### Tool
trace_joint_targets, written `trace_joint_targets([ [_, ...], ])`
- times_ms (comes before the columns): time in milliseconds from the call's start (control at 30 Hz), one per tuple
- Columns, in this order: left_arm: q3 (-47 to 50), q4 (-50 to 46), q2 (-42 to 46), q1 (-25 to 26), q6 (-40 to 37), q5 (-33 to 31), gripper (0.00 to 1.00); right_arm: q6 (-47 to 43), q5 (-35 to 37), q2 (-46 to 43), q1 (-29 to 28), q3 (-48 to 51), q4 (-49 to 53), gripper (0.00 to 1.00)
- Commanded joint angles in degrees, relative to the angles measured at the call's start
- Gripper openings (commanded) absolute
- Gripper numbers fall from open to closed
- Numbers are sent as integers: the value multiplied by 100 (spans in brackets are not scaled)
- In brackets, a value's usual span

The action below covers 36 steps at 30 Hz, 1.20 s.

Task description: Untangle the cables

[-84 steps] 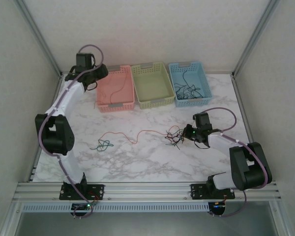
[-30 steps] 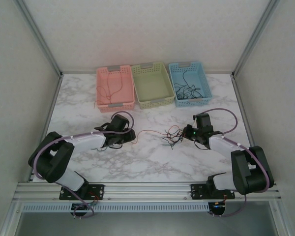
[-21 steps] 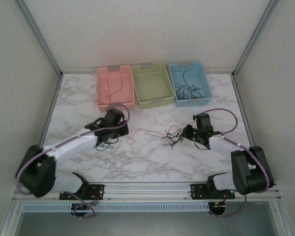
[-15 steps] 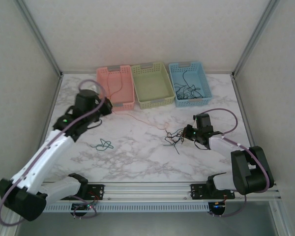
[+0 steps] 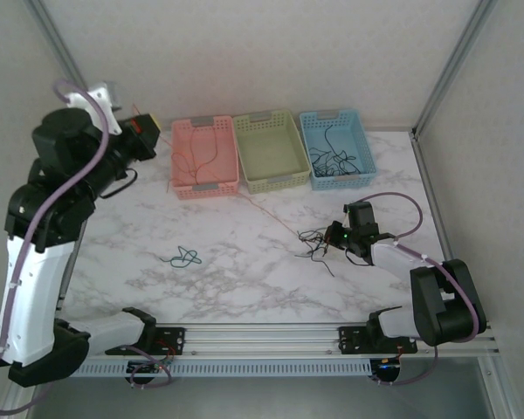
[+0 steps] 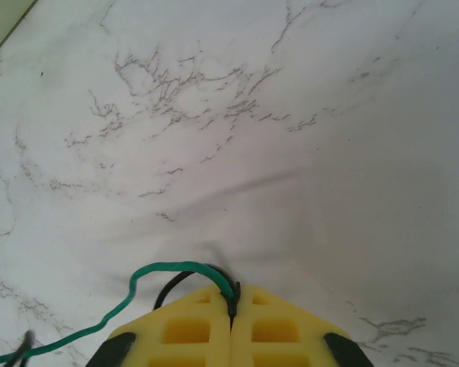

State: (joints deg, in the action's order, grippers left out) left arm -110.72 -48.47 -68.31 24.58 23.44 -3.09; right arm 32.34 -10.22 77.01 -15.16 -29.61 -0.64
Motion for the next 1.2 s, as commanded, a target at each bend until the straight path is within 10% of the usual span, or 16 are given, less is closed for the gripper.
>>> trace_joint_targets([
  [0, -1057, -528, -478, -125, -385, -335, 0, 27, 161, -71, -10, 43, 47, 0],
  [300, -3555, -1216, -1575, -242, -773, -620, 0, 59, 230, -138, -11, 69, 64, 0],
  [1167, -3572, 377, -2913, -1256, -572, -508, 0, 23, 152, -55, -5, 25, 73, 0],
])
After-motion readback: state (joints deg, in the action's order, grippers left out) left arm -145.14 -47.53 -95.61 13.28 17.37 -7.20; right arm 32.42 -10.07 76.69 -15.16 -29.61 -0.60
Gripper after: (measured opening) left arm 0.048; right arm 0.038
